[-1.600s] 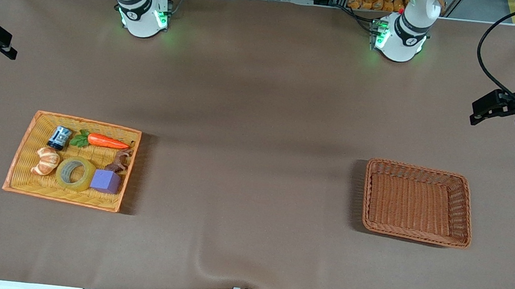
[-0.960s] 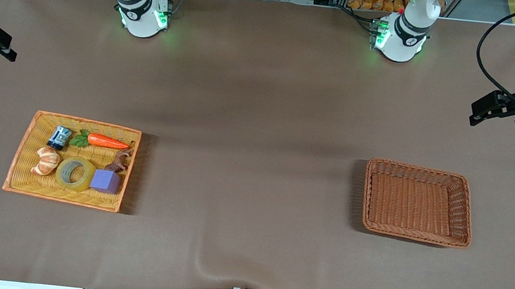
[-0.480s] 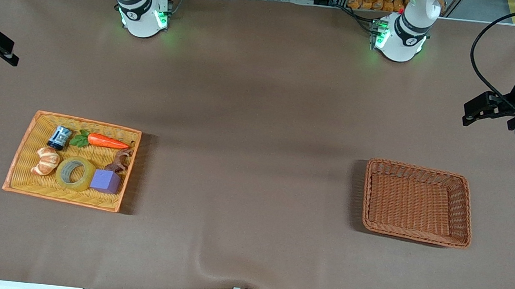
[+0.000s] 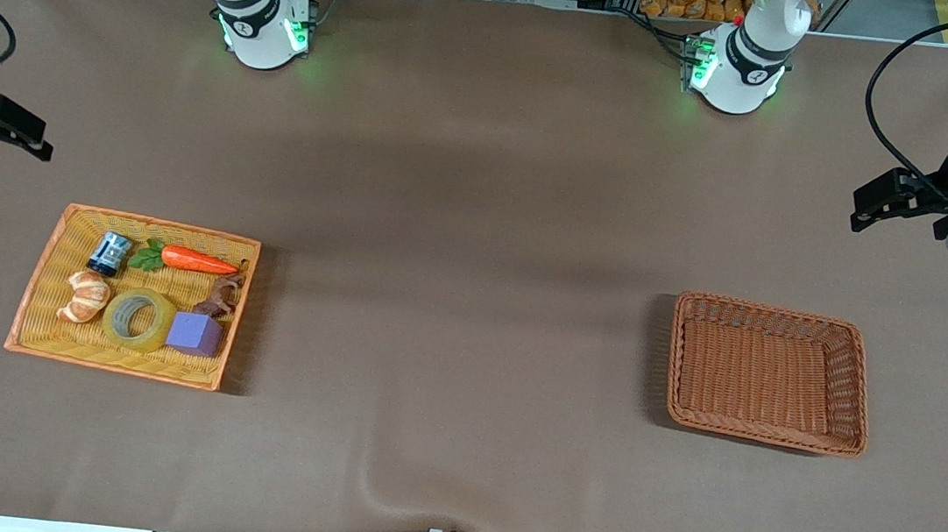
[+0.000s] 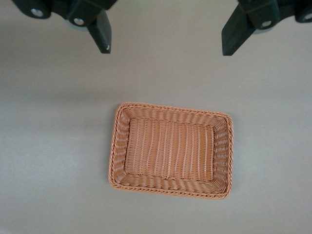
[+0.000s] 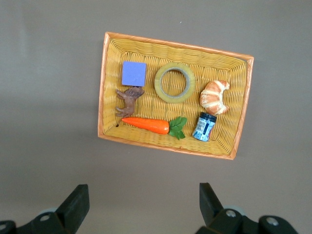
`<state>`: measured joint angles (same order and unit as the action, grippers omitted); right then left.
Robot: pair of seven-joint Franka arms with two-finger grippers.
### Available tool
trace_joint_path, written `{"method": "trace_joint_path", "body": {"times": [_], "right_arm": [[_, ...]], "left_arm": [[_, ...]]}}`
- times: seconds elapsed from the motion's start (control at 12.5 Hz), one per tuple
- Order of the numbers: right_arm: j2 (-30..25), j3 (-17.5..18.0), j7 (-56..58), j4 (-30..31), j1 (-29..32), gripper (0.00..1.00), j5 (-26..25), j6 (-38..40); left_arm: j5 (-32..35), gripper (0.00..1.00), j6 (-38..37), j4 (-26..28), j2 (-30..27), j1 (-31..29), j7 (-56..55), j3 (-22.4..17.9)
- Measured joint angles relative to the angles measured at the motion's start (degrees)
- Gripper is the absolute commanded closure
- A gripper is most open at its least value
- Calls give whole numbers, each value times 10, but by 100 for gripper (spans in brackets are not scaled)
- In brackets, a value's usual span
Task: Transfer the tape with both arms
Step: 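Move the right gripper toward the orange tray, then lower the right gripper onto the yellow tape roll in the tray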
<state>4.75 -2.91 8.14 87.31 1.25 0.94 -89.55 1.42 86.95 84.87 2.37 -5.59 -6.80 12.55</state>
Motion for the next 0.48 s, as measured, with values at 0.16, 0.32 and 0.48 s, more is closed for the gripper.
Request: {"method": "trace_joint_path", "body": {"times": [0.16,0.32,0.48], "right_arm": [[30,-1,0,5,1,0,0,-23],[71,-1,0,9,5,0,0,-53],[121,-2,0,11,16,0,-1,-87]], "left_arm": [[0,0,0,0,0,0,0,0],[0,0,0,0,0,0,0,0],[0,0,0,0,0,0,0,0]]}}
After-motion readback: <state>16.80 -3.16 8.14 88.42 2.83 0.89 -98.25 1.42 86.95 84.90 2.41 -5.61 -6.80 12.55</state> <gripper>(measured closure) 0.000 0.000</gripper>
